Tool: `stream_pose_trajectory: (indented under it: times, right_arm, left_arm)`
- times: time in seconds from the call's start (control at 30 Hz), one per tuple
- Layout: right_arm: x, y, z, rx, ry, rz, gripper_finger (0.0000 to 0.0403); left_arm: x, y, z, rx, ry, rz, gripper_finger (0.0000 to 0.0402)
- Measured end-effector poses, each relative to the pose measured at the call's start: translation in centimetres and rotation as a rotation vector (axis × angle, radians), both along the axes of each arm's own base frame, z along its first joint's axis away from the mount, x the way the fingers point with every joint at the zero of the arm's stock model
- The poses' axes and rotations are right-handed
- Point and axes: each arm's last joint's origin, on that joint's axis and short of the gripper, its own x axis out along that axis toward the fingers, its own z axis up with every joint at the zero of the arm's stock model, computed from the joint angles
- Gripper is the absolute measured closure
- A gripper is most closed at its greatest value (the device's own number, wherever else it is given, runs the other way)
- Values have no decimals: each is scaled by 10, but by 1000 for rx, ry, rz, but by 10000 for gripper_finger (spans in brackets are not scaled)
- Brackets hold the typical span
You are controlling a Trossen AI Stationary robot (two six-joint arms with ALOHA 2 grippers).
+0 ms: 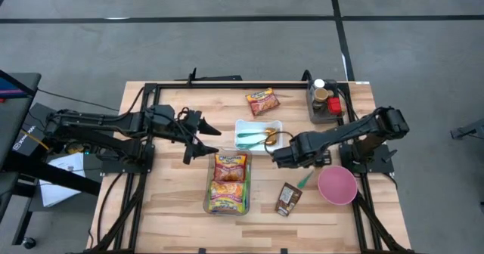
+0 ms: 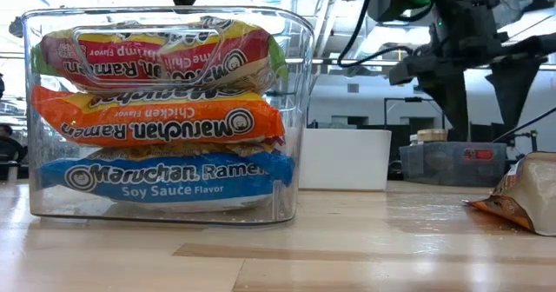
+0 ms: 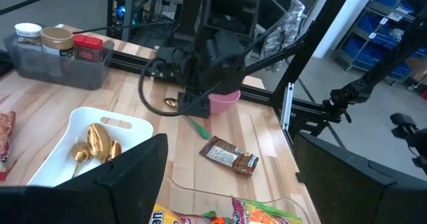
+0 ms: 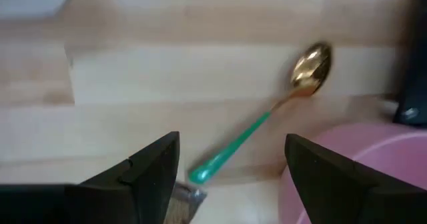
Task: Pick & Place Food Item
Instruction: Adjust the transparent bin
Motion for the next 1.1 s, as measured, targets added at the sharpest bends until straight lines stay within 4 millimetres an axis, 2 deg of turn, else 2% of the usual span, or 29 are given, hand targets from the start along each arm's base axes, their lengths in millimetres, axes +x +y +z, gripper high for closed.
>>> stream_pose_trajectory:
  times: [0.1, 0.43, 0.73, 0.93, 1.1]
  right_arm:
    - [12, 9, -7, 21, -69, 16, 138]
    - [20, 45, -30, 26, 16, -41, 138]
    - [38, 67, -26, -70, 49, -136, 138]
    - [46, 90, -26, -191, 77, -260, 138]
    - [56, 100, -35, -257, 175, -254, 138]
  left_arm:
    - [0, 0, -1, 0, 1, 0, 82]
    - [-1, 0, -4, 23, 26, -6, 82]
    - [-1, -1, -6, 26, 43, -32, 82]
    - [-1, -1, -6, 28, 45, -56, 82]
    - [-2, -1, -6, 36, 49, -60, 82]
